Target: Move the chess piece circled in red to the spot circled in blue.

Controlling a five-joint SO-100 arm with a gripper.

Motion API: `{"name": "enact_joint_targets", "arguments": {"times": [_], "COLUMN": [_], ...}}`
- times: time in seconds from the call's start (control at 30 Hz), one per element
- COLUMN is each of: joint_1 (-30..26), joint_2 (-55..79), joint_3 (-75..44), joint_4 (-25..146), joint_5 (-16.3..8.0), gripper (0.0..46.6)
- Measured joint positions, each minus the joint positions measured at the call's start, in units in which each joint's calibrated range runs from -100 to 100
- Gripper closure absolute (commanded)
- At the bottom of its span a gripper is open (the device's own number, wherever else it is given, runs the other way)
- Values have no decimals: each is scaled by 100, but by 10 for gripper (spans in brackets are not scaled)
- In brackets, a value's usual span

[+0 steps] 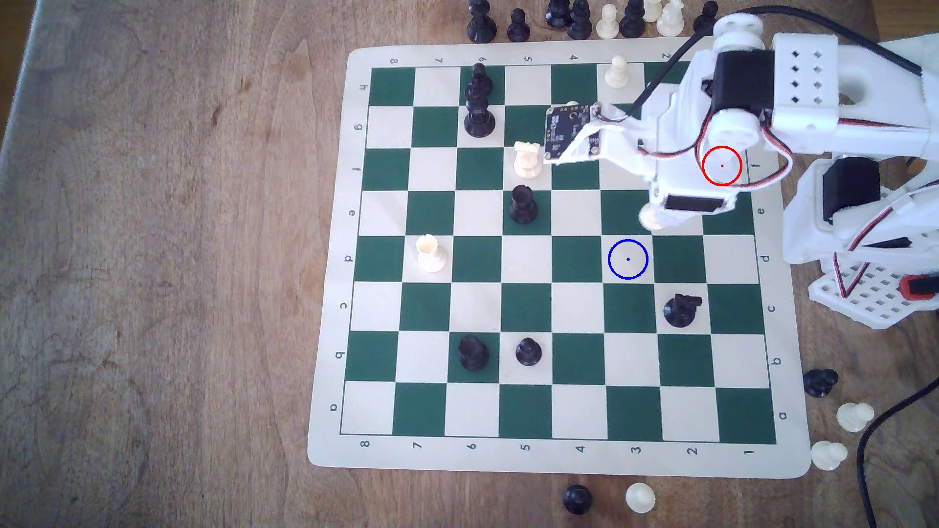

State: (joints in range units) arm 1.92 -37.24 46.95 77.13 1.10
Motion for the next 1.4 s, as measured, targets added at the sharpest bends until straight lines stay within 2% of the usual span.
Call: {"name": "enact_joint_targets", "arguments": {"times": [0.27, 0.4, 1.0, 1.4], "joint_1": [-782, -826, -907, -634], "joint_2": [318, 528, 1148, 1240], "joint_3": [0, 0, 0, 0], "joint_4": [-335, -518, -940, -964], "joint_5": [-357, -430, -381, -264], "gripper": [464, 464, 464, 464]}}
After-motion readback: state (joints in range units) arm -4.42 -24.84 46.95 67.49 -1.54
